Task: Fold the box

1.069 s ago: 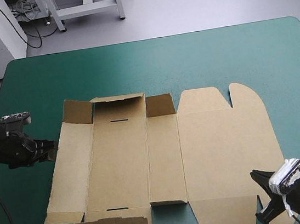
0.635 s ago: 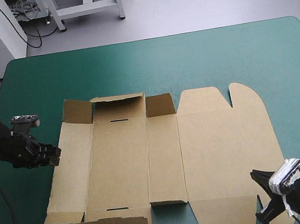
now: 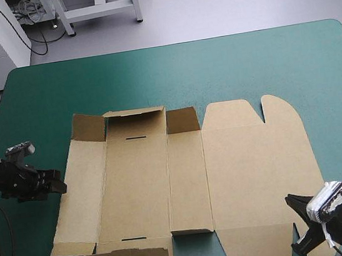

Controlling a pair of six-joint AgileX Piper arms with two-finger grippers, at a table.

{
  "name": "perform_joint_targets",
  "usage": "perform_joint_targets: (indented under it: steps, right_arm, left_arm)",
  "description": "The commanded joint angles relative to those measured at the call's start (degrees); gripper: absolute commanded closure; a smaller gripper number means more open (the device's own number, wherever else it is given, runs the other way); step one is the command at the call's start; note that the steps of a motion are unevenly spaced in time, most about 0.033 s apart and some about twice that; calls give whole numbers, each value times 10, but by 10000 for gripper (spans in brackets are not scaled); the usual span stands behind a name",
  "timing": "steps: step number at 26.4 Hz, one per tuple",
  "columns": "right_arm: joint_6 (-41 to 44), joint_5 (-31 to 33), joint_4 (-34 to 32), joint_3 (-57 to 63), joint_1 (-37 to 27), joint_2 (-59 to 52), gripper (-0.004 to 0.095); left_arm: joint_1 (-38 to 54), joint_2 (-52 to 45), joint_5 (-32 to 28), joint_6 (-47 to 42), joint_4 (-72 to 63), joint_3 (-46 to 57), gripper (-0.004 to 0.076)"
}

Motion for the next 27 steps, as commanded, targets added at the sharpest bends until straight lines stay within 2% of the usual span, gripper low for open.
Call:
perform_joint_targets:
  steps: [1, 18, 27]
  right_arm:
    - [-3, -42, -3, -13, -1, 5, 920]
    - [-3, -42, -3, -13, -1, 5, 920]
    - [-3, -42, -5, -13, -1, 5, 920]
  left_arm:
    - [1, -18, 52, 33, -52, 33, 269]
    - [0, -17, 52, 47, -98, 142, 269]
    - [-29, -17, 52, 60, -129, 154, 269]
